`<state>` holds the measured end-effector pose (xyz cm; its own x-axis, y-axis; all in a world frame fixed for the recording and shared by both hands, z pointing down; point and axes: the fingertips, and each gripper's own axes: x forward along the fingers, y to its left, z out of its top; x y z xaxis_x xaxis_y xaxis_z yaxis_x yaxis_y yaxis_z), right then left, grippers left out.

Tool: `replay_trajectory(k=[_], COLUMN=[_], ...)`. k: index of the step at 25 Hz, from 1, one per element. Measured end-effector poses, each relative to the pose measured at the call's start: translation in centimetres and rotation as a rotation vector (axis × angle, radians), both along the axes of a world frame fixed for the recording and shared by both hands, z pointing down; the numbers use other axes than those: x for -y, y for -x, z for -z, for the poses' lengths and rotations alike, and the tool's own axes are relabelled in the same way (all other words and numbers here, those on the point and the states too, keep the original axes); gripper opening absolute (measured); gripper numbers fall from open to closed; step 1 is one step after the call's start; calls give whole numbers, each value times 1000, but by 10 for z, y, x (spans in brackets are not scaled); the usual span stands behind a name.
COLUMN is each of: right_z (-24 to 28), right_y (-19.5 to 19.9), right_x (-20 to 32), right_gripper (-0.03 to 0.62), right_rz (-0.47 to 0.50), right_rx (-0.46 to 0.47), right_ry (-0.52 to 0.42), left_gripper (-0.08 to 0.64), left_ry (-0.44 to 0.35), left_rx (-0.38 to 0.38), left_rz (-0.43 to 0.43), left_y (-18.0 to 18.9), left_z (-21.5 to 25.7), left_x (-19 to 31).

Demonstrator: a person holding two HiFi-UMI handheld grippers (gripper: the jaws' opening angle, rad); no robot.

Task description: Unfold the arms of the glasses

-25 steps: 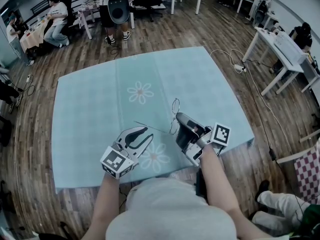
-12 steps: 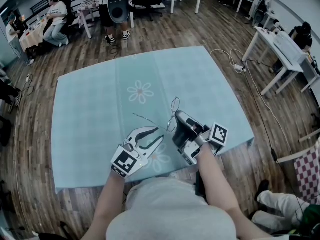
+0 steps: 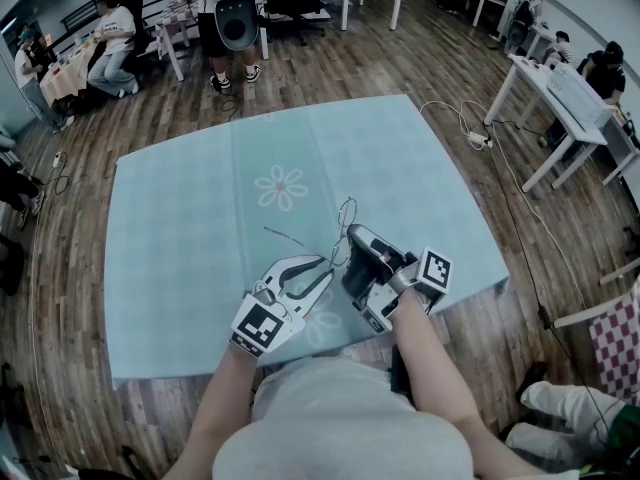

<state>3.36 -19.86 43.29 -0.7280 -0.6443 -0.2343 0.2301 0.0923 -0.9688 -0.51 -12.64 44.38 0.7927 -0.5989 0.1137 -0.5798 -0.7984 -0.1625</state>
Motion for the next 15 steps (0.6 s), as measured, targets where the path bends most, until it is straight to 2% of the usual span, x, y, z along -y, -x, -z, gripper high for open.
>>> replay_trajectory(k=[15], right_z=[-6], right_y=[-5], right_x=[-3], right_gripper=[11], right_rz=[7], right_rx=[-6], right_ry=[15], left_gripper=[40], left_ry=[-6], left_rx=[-20], left_rz=[40], left_y=[7], left_z=[5], left_x=[0])
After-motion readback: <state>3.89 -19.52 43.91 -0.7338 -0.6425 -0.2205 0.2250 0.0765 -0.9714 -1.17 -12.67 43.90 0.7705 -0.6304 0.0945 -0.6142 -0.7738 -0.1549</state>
